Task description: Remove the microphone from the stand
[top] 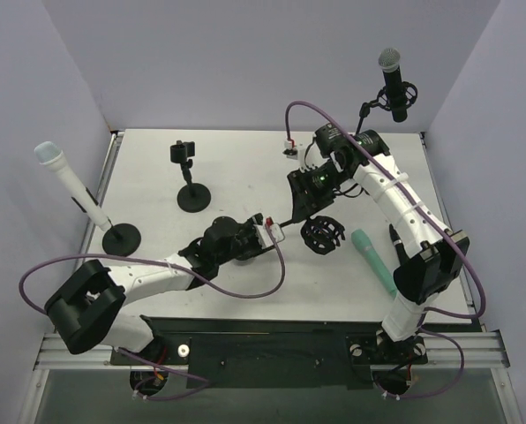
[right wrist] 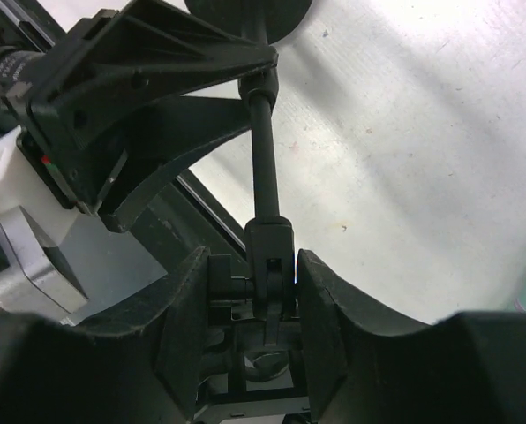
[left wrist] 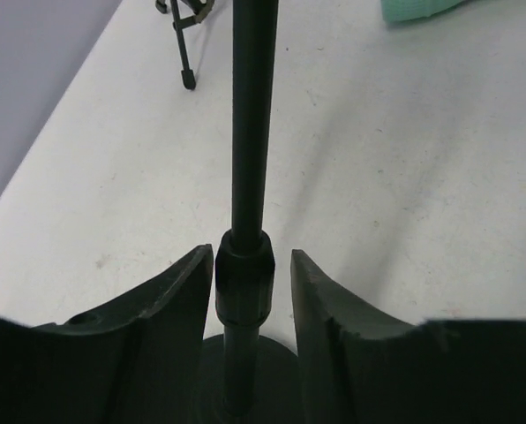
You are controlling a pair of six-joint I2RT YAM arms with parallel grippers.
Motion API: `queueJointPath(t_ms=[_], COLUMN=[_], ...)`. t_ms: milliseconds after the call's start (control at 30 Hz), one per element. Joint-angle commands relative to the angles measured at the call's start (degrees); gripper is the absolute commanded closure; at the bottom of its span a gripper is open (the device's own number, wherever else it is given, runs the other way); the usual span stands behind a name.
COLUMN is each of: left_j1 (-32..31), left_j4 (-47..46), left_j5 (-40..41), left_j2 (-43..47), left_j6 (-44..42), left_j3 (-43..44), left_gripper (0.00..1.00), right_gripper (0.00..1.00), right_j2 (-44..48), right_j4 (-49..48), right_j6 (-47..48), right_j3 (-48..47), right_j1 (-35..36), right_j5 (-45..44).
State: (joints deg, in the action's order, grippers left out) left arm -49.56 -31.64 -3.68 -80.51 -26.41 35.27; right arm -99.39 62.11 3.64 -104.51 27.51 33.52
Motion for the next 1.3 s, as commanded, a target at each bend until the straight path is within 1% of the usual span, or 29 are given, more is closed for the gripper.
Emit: queueJointPath(t_ms=[0,33,67,133,200,233,267,333,400,433,467,533,667,733,800,833,867,900,933,967,1000,1033,1067,1100,1133,1167,1200,1233,1267], left_j1=[3.1,5.2,6.3,9.9,14.2,16.8,17.6,19.8,19.8,19.8,19.5,19.0,15.9,14.2,13.2,13.0,12.6,12.4,11.9,11.2,10.9,9.2,7.2,2.8,1.4,-0.9,-1.4,-1.9,-1.9], left_j4=[12.6,16.0,17.8,20.3,23.2,26.4,28.3,37.3,38.7,36.8,29.4,17.7,16.6,16.7,13.8,11.6,9.2,8.1,7.3,6.9,4.8,3.6,0.0,-6.3,-9.5,-14.4,-14.5,-11.6,-9.5], left_j5=[-16.7,-19.8,-25.5,-31.1,-39.2,-41.8,-45.8,-49.7,-51.8,-52.2,-51.8,-50.6,-50.5,-48.6,-45.9,-42.9,-41.1,-37.4,-35.3,-31.3,-27.9,-19.5,-13.3,1.3,6.5,13.9,16.0,18.6,19.1], left_j2=[5.4,6.9,7.4,9.0,9.5,8.8,8.1,4.8,3.4,2.4,1.7,0.6,-2.9,-4.2,-5.0,-5.1,-5.1,-5.1,-4.4,-3.7,-1.9,-0.9,1.5,2.5,2.9,2.6,1.8,1.2,1.1], left_j6=[5.4,7.0,7.6,8.4,6.2,4.3,3.3,0.1,-0.4,0.3,4.9,10.3,9.5,8.2,8.8,9.7,11.2,11.6,11.3,10.9,10.8,9.7,8.6,4.1,1.6,-0.3,-0.6,0.0,1.3], left_j3=[3.8,4.8,5.2,6.1,8.0,8.9,11.6,15.9,17.1,16.8,14.6,10.7,10.9,10.9,10.0,9.3,8.3,7.3,6.9,5.9,5.1,2.8,1.2,-2.1,-3.5,-5.3,-5.2,-4.0,-3.3], left_gripper=[0.30,0.29,0.29,0.27,0.26,0.26,0.26,0.26,0.27,0.27,0.27,0.27,0.28,0.31,0.37,0.45,0.58,0.65,0.85,0.95,1.00,1.00,1.00,1.00,1.00,1.00,1.00,1.00,1.00], right_gripper=[1.00,1.00,1.00,1.00,1.00,1.00,1.00,1.00,1.00,1.00,1.00,1.00,1.00,1.00,1.00,1.00,1.00,1.00,1.00,1.00,1.00,1.00,1.00,1.00,1.00,1.00,1.00,1.00,1.00], right_j2=[0.6,0.9,1.3,2.1,3.7,4.3,5.6,7.9,9.9,11.1,11.4,12.0,11.7,11.6,11.2,11.2,11.1,11.0,10.8,10.1,9.0,7.9,5.8,4.2,1.1,-0.5,-3.1,-3.4,-2.8], right_j4=[1.1,1.2,1.3,1.8,2.2,2.4,2.5,2.1,0.0,-0.7,-2.1,-3.6,-5.2,-5.4,-5.5,-5.5,-5.5,-6.1,-6.4,-6.7,-6.7,-6.4,-6.0,-4.3,-2.7,-0.3,0.6,0.6,0.6], right_j6=[4.4,5.6,8.4,13.7,20.2,22.4,27.2,33.6,37.1,37.7,38.6,38.7,37.2,37.3,37.5,37.5,37.4,36.0,34.8,30.9,27.9,22.0,17.6,9.8,6.7,-1.0,-9.0,-10.2,-8.1], right_j3=[-1.6,-1.4,-1.3,-0.7,0.7,1.2,2.7,5.3,8.2,9.1,10.3,10.9,9.9,9.2,8.9,8.7,8.6,8.4,8.2,7.1,6.3,3.8,2.0,-1.4,-3.7,-7.3,-8.3,-8.2,-7.7], right_j1=[0.1,0.3,0.3,0.8,1.9,3.0,3.9,6.9,8.3,9.4,10.2,11.0,11.9,12.2,12.4,12.3,12.4,12.5,12.4,12.3,11.7,10.6,10.1,8.4,7.2,4.9,3.7,2.6,2.6], right_j5=[-2.3,-2.8,-3.0,-3.5,-4.3,-4.7,-6.1,-8.1,-10.0,-10.6,-11.1,-11.5,-12.0,-12.1,-12.2,-12.2,-12.3,-12.5,-12.9,-13.2,-13.2,-13.2,-13.3,-12.8,-11.6,-9.2,-7.1,-6.1,-4.7])
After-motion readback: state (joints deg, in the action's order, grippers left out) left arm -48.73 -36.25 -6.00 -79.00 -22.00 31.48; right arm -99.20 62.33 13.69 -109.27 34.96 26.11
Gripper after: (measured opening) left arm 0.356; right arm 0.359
